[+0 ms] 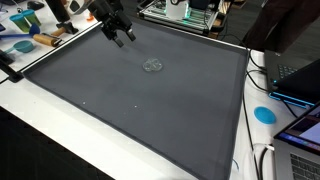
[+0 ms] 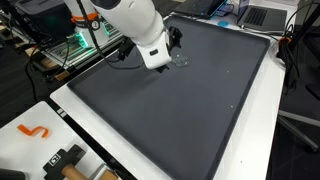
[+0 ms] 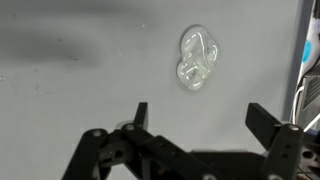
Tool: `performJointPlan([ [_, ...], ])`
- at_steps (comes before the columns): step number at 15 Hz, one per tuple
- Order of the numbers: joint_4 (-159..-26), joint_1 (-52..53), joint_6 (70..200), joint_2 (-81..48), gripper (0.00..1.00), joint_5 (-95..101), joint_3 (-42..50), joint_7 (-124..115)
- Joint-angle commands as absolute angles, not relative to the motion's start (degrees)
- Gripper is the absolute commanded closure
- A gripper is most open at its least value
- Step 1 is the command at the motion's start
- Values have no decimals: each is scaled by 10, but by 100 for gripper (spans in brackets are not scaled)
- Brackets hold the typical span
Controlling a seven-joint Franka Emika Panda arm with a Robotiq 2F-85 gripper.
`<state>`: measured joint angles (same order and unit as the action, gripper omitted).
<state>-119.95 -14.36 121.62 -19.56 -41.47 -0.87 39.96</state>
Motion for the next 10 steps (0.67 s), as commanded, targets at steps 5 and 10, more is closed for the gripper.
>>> performJointPlan([
  [5, -1260, -118, 1272, -156, 0, -427, -4, 415],
  [10, -1286, -97, 1296, -124, 0, -412, -5, 401],
])
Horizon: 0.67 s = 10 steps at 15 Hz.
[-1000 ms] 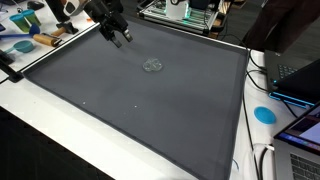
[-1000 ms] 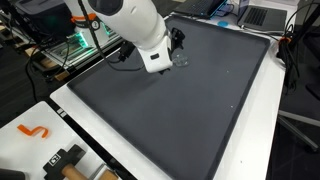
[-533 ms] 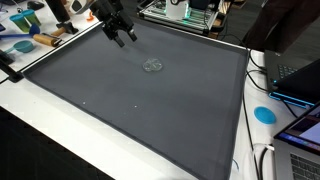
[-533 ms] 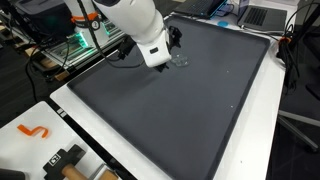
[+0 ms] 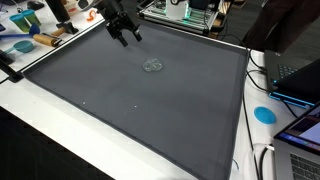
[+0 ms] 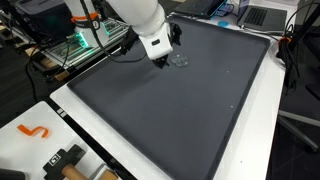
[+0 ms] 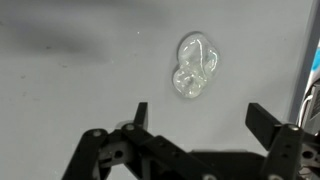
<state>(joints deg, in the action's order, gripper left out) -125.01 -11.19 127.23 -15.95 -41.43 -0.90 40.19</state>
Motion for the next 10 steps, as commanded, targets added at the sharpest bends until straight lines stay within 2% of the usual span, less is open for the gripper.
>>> performJointPlan([
  [1, -1290, -92, 1301, -118, 0, -410, -5, 397],
  [6, -1299, -66, 1302, -83, 0, -368, -4, 361],
  [10, -1285, -40, 1292, -62, 0, -262, -9, 293],
])
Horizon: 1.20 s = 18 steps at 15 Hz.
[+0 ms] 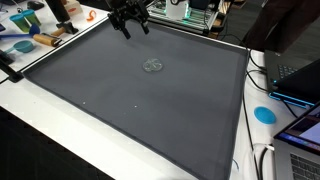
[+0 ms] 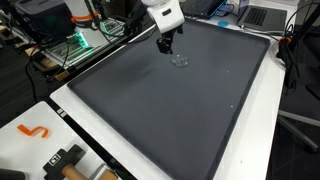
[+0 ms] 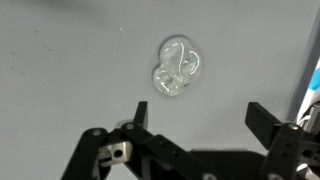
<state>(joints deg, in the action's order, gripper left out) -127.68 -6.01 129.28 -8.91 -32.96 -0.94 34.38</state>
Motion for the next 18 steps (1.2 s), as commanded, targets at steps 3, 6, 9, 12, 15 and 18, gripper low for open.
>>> performJointPlan([
  [3, -1267, -19, 1275, -51, 0, -174, -15, 239],
  [6, -1245, 1, 1249, -48, 0, -101, -23, 192],
  [9, -1222, 16, 1218, -47, 0, -51, -32, 165],
  [12, -1215, 18, 1222, -53, 0, -60, -34, 174],
  [15, -1211, 20, 1220, -54, 0, -59, -35, 172],
  [18, -1211, 19, 1220, -55, 0, -59, -35, 172],
])
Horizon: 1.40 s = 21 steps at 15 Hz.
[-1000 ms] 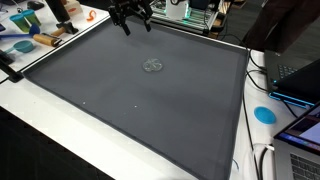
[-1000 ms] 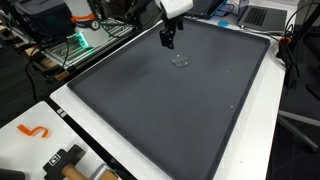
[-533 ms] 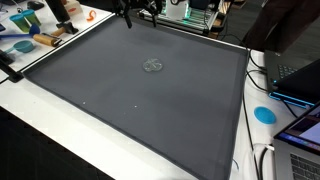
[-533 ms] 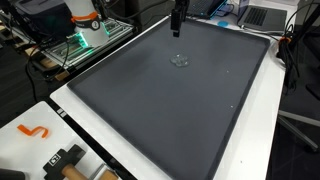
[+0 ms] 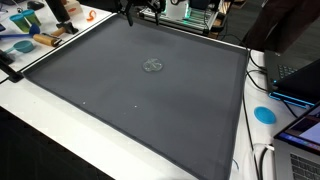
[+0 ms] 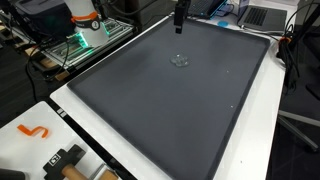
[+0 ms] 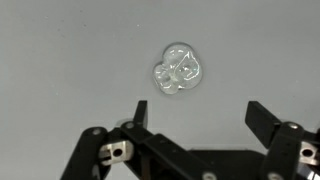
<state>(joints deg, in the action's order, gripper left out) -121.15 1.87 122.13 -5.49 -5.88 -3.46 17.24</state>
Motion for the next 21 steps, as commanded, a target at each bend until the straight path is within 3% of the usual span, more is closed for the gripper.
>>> performJointPlan([
  [1, -1211, 19, 1220, -55, 0, -59, -35, 172],
  [14, -1252, 49, 1378, -128, 0, -108, -26, -240],
  [21, -1284, 63, 1416, -151, 0, -94, -17, -338],
])
